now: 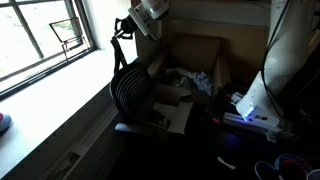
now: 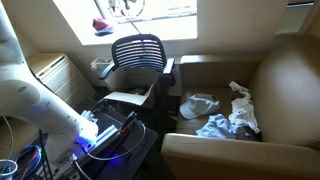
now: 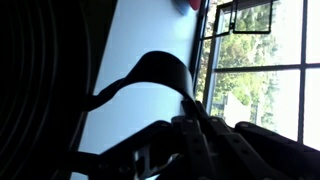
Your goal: Take the belt from the couch, hang it on the chair, then put it back on the couch
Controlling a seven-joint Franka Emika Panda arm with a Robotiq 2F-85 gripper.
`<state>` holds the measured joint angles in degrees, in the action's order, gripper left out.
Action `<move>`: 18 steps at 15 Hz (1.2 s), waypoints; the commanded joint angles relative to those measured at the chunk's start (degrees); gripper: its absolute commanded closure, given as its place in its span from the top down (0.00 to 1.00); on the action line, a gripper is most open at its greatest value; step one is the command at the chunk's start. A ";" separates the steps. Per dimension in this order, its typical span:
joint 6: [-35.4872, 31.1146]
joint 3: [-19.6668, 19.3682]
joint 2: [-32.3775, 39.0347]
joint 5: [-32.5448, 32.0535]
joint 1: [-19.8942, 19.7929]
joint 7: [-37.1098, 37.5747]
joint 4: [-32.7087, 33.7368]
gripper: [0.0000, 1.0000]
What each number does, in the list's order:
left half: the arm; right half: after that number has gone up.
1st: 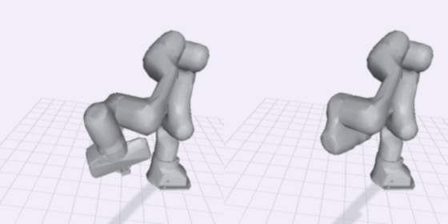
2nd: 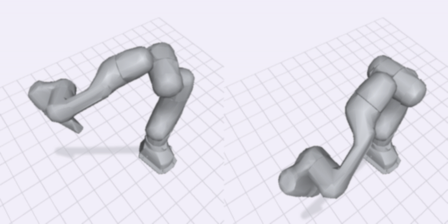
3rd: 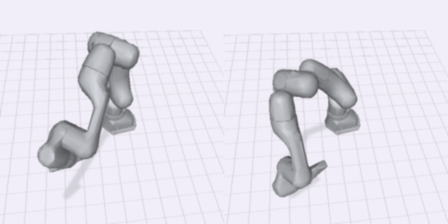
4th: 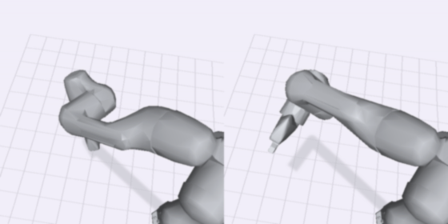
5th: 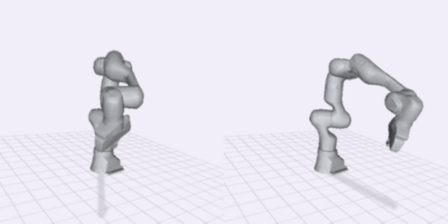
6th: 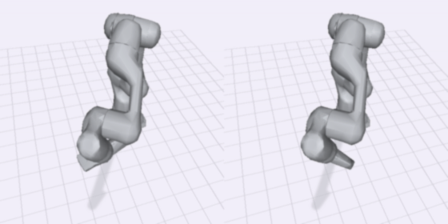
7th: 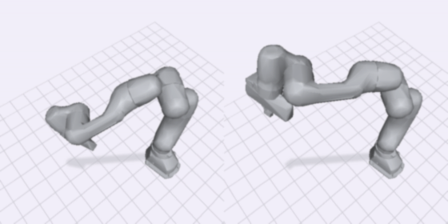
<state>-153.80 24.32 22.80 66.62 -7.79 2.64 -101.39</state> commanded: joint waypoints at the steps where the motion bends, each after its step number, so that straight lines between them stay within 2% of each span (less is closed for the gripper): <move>1: -7.05 -1.00 -3.09 0.73 -0.82 -9.62 -11.78 0.01; 5: -21.67 -3.07 4.37 -0.24 0.67 -16.74 -11.78 0.01; 8: -32.98 -5.61 9.50 -2.39 3.50 -16.37 -11.65 0.01; 11: -42.84 -11.01 13.65 -2.94 9.55 -14.41 -12.75 0.01; 13: -48.09 -16.06 16.28 0.65 15.65 -15.16 -13.16 0.01; 14: -46.11 -23.55 16.67 5.16 22.17 -16.84 -12.07 0.01; 15: -44.96 -26.98 17.81 10.31 25.09 -20.23 -11.31 0.01; 16: -44.78 -31.74 19.17 13.90 30.40 -20.07 -12.09 0.01; 17: -44.55 -35.26 20.12 18.13 35.24 -20.62 -14.09 0.11; 18: -44.24 -29.48 18.37 12.65 28.39 -18.72 -12.31 0.06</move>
<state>-198.04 -5.39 41.22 79.49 20.84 -16.14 -113.74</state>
